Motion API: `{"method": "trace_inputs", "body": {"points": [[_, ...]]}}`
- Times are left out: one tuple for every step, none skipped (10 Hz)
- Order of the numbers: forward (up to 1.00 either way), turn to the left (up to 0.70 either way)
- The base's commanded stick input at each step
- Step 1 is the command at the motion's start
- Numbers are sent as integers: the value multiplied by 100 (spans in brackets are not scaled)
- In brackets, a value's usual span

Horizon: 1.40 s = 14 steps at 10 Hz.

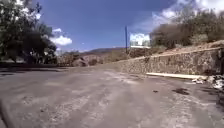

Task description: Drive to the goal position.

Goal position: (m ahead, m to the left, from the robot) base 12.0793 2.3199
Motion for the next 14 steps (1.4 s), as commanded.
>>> {"method": "trace_inputs", "body": {"points": [[70, 0], [70, 0], [70, 4], [70, 20], [70, 33], [70, 16], [70, 0], [70, 0], [70, 0], [70, -15], [70, -32], [70, -21], [70, -5], [70, 0]]}}
